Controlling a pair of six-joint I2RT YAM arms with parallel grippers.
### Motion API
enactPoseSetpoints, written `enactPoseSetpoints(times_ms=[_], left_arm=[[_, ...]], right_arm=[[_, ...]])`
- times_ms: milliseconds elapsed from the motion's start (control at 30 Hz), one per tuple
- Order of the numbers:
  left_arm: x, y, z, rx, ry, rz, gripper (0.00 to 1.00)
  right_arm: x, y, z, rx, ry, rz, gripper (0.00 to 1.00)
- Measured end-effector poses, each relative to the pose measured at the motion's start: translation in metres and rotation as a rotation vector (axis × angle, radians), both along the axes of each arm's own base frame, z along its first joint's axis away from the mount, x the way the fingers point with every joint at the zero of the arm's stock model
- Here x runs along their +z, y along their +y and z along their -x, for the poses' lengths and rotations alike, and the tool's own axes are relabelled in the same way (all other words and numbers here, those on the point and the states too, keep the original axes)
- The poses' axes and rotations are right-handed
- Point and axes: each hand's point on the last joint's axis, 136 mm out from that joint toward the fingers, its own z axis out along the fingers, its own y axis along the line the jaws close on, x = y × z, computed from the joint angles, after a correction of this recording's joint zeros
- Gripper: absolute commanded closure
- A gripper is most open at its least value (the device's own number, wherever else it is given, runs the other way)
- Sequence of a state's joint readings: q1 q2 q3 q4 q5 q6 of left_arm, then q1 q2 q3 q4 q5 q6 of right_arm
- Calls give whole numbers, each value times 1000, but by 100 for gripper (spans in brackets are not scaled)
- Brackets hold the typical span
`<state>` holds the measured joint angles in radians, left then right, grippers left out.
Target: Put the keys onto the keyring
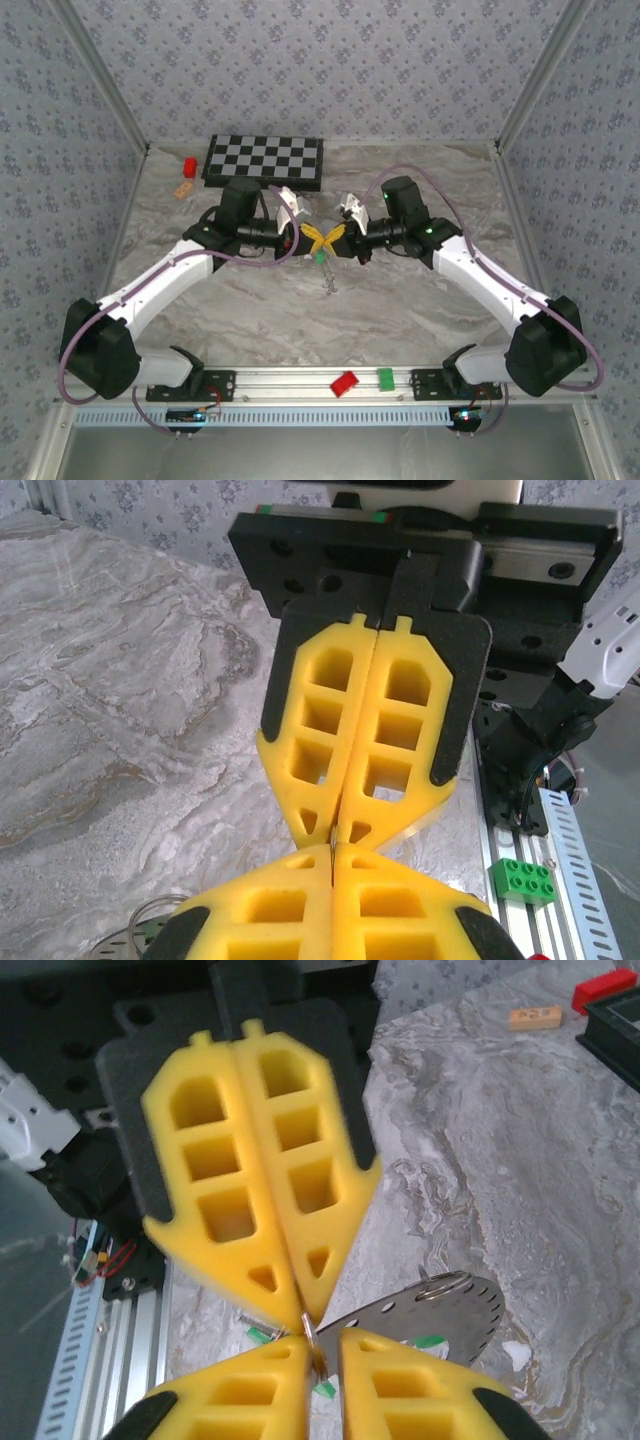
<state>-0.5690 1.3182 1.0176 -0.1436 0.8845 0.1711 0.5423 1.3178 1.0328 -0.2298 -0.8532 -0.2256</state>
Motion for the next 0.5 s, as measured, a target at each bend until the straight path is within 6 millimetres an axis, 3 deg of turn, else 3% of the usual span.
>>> enactPoseSetpoints(times_ms=[100, 233, 500], left_arm=[[2, 0, 0, -3, -1, 6, 100], [3, 0, -1, 3, 5, 10, 80], [20, 3, -8, 60, -16, 79, 70]], right_arm=[[2, 0, 0, -1, -6, -8, 100], [3, 1, -1, -4, -7, -16, 100], [4, -3, -5, -40, -17, -74, 100]])
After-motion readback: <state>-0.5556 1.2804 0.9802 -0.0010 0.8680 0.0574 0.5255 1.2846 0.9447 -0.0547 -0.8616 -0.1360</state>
